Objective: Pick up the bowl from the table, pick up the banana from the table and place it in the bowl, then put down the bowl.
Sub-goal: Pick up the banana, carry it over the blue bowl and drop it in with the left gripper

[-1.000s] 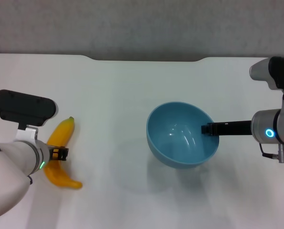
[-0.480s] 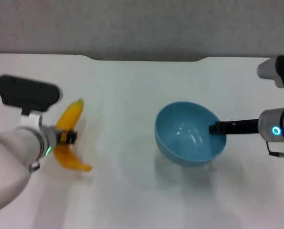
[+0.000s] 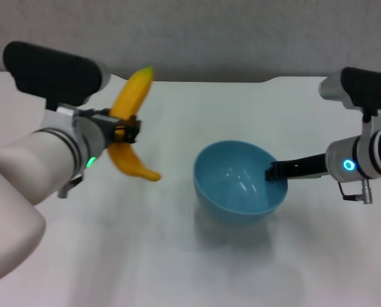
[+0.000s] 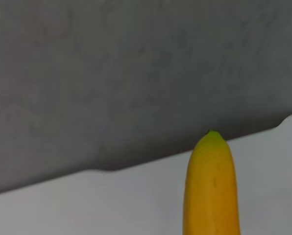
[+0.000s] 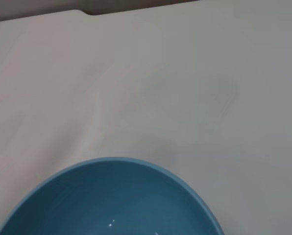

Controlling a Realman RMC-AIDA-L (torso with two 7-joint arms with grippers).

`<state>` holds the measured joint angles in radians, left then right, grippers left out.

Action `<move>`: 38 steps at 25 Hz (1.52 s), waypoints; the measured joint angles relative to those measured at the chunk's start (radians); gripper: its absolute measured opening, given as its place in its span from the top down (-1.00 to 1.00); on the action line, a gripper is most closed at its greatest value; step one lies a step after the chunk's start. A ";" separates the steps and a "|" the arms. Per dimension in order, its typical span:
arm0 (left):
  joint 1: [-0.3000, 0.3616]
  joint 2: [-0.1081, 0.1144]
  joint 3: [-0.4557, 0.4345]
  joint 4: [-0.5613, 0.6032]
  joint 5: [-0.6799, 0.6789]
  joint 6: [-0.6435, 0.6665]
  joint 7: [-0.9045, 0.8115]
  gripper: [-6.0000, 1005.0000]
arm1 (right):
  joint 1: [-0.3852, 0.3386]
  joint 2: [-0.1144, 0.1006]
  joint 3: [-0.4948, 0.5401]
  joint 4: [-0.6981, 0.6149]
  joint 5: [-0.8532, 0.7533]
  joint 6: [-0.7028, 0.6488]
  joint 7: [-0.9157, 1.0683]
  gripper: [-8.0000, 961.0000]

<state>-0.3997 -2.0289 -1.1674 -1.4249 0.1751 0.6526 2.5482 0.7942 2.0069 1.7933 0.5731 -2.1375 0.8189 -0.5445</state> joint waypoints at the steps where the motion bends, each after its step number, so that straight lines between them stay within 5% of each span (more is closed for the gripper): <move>1: 0.002 -0.001 0.009 -0.018 -0.001 -0.007 -0.002 0.02 | 0.006 0.001 -0.002 -0.002 0.001 -0.001 0.000 0.88; 11: 0.017 -0.002 0.106 -0.036 -0.041 -0.203 -0.061 0.02 | 0.066 0.012 -0.020 -0.028 0.026 -0.017 0.001 0.87; 18: 0.025 -0.002 0.126 0.004 -0.054 -0.307 -0.085 0.02 | 0.108 0.012 -0.128 -0.057 0.116 -0.052 0.000 0.86; 38: 0.043 -0.002 0.191 0.146 -0.004 -0.543 -0.110 0.02 | 0.103 0.007 -0.144 -0.048 0.128 -0.053 -0.002 0.84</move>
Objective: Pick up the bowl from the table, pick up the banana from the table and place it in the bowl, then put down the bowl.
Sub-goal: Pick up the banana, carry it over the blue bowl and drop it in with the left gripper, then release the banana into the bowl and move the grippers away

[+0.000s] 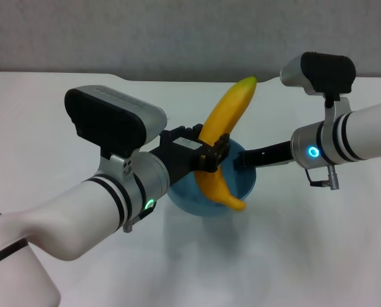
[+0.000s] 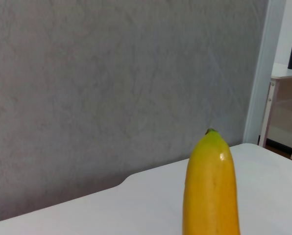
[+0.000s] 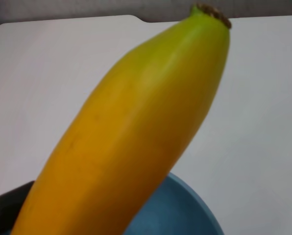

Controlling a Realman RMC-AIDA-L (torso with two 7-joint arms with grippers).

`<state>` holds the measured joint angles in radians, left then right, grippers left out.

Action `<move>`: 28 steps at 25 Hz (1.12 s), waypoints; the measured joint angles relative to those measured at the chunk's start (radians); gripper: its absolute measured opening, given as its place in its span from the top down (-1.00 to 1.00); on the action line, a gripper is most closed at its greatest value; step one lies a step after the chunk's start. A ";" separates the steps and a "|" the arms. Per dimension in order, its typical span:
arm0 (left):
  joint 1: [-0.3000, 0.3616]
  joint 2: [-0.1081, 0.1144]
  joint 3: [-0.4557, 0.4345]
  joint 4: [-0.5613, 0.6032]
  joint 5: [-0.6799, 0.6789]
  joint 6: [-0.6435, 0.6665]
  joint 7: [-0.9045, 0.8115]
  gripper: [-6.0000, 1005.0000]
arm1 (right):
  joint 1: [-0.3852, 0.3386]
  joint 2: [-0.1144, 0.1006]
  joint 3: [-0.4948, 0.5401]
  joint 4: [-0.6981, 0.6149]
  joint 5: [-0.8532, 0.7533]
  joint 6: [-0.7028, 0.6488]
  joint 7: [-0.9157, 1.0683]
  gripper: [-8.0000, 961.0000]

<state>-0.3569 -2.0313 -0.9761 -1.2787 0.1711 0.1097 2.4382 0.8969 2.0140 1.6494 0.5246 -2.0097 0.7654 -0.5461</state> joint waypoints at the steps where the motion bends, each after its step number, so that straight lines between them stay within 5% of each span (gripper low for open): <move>1: 0.001 0.000 0.000 0.000 0.002 -0.001 0.000 -0.03 | 0.000 0.000 0.000 0.000 0.000 0.000 0.000 0.84; 15: 0.019 0.000 -0.025 -0.004 0.002 -0.030 0.001 -0.62 | -0.014 -0.001 0.001 0.002 -0.001 -0.008 -0.003 0.82; 28: 0.074 -0.002 -0.292 0.057 0.206 -0.196 0.006 -0.73 | -0.059 -0.003 0.013 0.035 0.001 -0.024 -0.038 0.80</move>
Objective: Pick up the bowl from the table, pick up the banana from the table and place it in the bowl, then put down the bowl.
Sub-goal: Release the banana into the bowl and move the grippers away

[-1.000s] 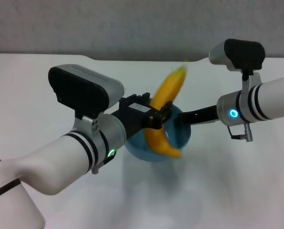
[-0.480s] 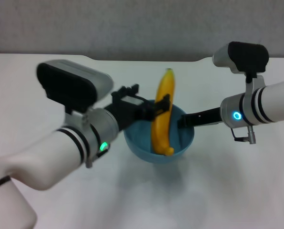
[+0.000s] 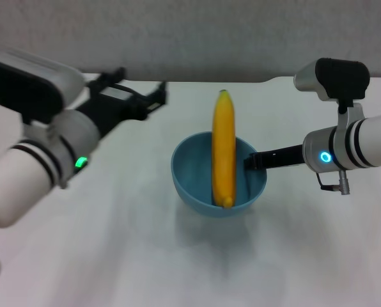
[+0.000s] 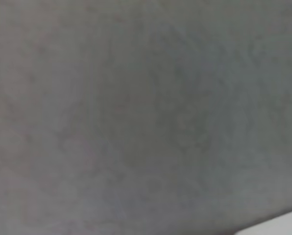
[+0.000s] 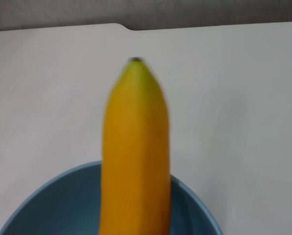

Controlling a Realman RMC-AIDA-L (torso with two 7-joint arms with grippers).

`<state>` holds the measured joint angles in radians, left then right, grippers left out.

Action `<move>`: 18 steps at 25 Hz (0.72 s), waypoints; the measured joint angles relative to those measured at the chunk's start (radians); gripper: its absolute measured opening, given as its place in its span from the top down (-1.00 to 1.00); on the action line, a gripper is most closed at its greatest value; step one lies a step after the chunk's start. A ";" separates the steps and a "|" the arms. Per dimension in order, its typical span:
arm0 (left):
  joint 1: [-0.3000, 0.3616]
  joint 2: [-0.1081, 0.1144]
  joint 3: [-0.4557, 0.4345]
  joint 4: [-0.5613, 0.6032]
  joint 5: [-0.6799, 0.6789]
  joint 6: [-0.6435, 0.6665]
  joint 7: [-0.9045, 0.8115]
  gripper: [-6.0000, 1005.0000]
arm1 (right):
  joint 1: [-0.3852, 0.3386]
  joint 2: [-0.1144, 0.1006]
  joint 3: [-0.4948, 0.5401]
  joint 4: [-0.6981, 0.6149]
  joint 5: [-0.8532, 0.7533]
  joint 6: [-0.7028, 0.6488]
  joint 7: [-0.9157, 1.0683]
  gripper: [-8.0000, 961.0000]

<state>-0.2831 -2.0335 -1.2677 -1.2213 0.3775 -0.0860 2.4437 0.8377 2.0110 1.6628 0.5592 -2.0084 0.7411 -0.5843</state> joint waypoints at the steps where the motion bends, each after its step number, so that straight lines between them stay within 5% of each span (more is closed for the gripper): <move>1: 0.001 0.000 -0.005 0.003 0.001 -0.003 0.001 -0.73 | -0.003 0.000 0.000 0.004 0.000 0.000 0.000 0.80; 10: 0.053 0.000 -0.149 0.132 0.024 -0.276 0.165 -0.72 | -0.052 0.000 0.000 0.052 -0.002 -0.010 -0.001 0.79; 18: 0.017 0.001 -0.242 0.409 -0.067 -0.554 0.224 -0.72 | -0.107 0.007 -0.012 0.111 0.005 -0.041 -0.041 0.78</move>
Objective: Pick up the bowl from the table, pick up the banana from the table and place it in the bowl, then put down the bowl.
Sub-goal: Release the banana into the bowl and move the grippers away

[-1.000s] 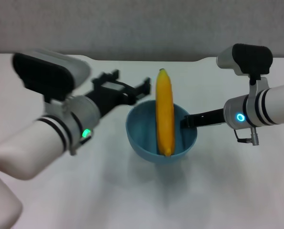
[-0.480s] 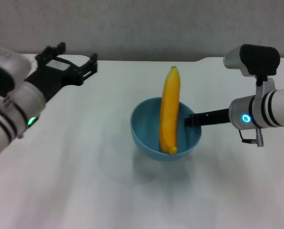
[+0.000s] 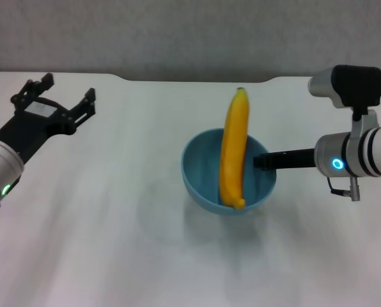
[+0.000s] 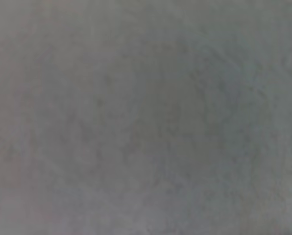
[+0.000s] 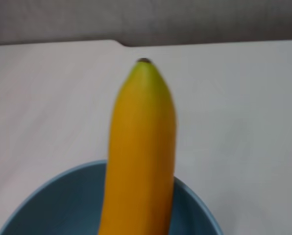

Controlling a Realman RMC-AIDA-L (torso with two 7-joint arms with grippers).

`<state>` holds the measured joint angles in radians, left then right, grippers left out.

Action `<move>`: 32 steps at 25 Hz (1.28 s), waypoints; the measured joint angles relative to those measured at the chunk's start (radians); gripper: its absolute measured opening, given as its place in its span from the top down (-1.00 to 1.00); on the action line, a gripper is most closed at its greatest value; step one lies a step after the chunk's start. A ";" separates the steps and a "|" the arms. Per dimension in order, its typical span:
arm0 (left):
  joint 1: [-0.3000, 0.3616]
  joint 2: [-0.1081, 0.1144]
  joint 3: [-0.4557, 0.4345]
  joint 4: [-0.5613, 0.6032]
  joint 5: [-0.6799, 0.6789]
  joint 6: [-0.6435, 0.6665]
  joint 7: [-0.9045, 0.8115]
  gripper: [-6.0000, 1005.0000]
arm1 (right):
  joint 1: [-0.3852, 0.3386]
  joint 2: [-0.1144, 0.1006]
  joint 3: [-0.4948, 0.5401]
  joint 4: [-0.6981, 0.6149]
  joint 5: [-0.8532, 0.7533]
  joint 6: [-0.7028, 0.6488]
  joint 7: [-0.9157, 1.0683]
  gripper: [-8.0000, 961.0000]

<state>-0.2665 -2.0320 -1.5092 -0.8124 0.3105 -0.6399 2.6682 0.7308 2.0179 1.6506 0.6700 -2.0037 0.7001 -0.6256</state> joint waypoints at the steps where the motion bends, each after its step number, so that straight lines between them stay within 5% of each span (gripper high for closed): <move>1: -0.009 0.001 -0.004 0.025 -0.016 -0.009 0.000 -0.72 | -0.011 0.001 -0.001 0.010 0.002 -0.007 -0.007 0.78; 8: -0.024 -0.001 -0.027 0.081 -0.035 -0.027 -0.005 -0.72 | -0.043 0.003 -0.073 0.062 0.013 -0.071 -0.018 0.77; 16: -0.063 -0.004 -0.020 0.135 -0.036 -0.025 -0.008 -0.72 | 0.051 0.004 -0.159 0.016 0.044 -0.160 -0.013 0.77; 26: -0.077 -0.004 -0.022 0.142 -0.036 -0.028 -0.019 -0.72 | 0.282 0.002 -0.200 -0.267 0.189 -0.029 0.000 0.75; 32: -0.083 -0.004 -0.026 0.140 -0.036 -0.028 -0.019 -0.72 | 0.291 0.006 -0.212 -0.294 0.191 0.008 0.000 0.75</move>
<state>-0.3493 -2.0356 -1.5352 -0.6726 0.2744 -0.6681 2.6491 1.0215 2.0239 1.4391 0.3759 -1.8130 0.7086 -0.6258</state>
